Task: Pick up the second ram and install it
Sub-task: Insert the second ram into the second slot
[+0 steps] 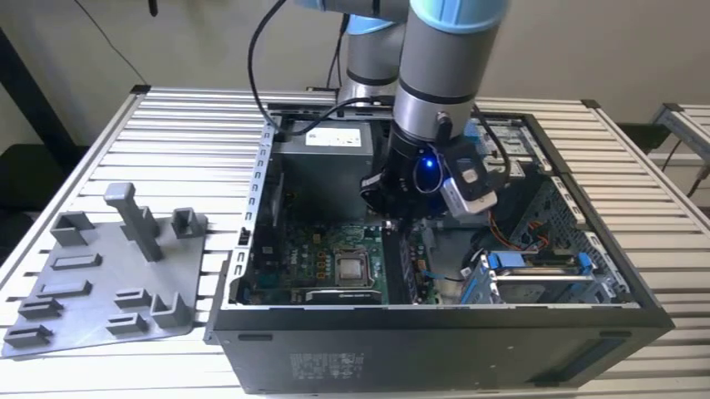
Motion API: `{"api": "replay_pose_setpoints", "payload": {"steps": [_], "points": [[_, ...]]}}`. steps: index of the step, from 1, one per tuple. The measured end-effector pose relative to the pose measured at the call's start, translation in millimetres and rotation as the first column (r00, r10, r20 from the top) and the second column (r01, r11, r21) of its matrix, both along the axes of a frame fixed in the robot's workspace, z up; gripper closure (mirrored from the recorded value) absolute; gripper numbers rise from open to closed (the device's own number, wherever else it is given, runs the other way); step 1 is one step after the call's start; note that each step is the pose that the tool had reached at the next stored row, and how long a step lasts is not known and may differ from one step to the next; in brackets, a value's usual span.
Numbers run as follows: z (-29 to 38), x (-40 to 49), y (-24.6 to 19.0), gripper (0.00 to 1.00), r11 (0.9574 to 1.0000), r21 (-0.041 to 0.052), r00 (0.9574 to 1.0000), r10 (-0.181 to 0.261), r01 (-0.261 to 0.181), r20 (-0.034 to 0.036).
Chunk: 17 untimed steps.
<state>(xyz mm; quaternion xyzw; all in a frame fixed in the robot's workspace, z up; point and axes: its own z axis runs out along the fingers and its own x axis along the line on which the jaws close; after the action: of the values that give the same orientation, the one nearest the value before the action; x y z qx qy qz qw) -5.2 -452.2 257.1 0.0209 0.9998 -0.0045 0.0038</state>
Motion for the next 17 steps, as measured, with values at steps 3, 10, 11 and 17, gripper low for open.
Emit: {"api": "replay_pose_setpoints", "payload": {"steps": [3, 10, 11, 17], "points": [[-2.5, -0.1, -0.4, 0.86, 1.0, 0.0001, 1.0, 0.0, 0.0, 0.0], [-11.5, -4.2, -4.4, 0.86, 1.0, 0.0001, 1.0, 0.0, 0.0, 0.0], [-12.4, -4.9, -5.5, 0.86, 1.0, 0.0001, 1.0, 0.0, 0.0, 0.0], [-18.9, -5.4, -9.4, 0.86, 1.0, 0.0, 1.0, 0.0, 0.0, 0.0]]}}
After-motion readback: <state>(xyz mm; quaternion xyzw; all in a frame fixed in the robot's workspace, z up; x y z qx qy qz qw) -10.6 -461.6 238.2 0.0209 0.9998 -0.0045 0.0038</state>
